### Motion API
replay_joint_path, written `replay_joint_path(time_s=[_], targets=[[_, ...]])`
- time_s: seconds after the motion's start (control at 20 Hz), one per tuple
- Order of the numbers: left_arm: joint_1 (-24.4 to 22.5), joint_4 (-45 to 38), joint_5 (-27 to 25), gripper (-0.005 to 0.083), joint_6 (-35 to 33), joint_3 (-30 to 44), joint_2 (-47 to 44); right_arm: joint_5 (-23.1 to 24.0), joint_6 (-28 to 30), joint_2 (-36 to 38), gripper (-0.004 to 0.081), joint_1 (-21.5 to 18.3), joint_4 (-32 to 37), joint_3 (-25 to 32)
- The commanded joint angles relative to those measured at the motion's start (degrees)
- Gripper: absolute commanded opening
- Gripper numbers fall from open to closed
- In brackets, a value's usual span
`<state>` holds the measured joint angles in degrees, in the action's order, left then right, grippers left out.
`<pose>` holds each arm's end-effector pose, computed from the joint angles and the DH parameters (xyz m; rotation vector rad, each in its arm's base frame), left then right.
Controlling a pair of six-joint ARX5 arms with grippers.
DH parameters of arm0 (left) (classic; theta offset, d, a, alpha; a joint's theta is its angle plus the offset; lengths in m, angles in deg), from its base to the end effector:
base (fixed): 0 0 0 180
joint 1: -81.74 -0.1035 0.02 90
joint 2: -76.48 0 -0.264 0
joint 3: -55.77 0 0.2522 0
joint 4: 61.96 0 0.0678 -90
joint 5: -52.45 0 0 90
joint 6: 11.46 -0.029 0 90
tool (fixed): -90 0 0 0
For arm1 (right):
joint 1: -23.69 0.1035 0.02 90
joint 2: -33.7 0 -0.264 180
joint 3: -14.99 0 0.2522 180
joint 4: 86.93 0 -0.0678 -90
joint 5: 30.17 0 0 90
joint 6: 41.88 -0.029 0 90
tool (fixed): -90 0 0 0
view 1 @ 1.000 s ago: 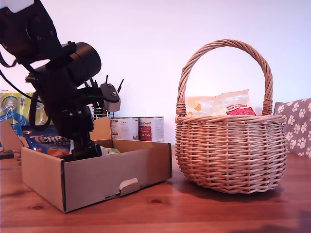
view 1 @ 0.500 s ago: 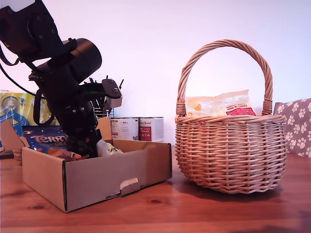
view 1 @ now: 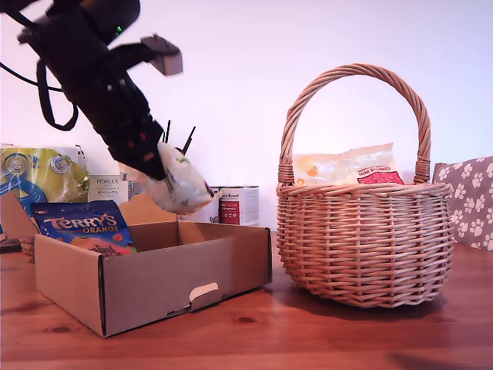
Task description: Move the bags of Easter eggs from the cardboard box on the left into the woven basket on the right side.
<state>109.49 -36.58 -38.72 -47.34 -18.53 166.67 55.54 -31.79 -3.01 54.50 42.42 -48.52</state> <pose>0.2978 -0.1560 0.2346 0.7702 0.5464 -0.6550 0.1036 0.0643 0.3359 -0.2651 0.3578 0.6392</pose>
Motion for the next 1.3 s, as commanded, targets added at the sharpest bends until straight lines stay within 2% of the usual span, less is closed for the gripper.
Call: replay_joint_path(time_s=[0.0,0.15,0.3,0.5,0.7,0.85,1.05,1.15,1.25], targets=[[0.3,0.3,1.9,-0.0020,2.3,0.5,-0.9,2.8,-2.5,3.5,-0.0013,-0.9,3.4,5.6],[0.3,0.4,4.6,-0.0020,5.1,0.5,-4.3,6.4,-4.8,11.2,-0.0013,-2.1,4.5,13.5],[0.3,0.9,8.5,-0.0020,7.4,0.5,-8.7,11.8,-7.0,18.0,-0.0013,-2.5,4.6,18.2],[2.5,2.6,18.1,-0.0020,14.2,0.5,-13.4,13.2,-8.5,22.1,-0.0013,-2.5,4.4,18.6],[8.7,1.7,22.9,-0.0020,17.6,0.5,-13.8,15.2,-8.5,22.4,-0.0013,-2.5,3.7,18.6],[14.2,-4.4,22.4,-0.0020,21.3,0.5,-10.7,15.5,-8.5,22.4,-0.0013,-2.5,3.8,18.6],[19.9,-16.7,18.1,-0.0020,26.5,0.5,-2.8,15.5,-8.6,22.4,-0.0013,-2.5,3.7,18.6],[22.2,-24.5,11.9,-0.0020,28.2,0.5,2.3,16.0,-8.6,22.4,-0.0013,-2.5,3.6,18.6],[24.3,-33.1,3.3,-0.0020,28.6,0.4,6.9,16.9,-8.6,22.4,-0.0013,-2.5,3.3,18.6]])
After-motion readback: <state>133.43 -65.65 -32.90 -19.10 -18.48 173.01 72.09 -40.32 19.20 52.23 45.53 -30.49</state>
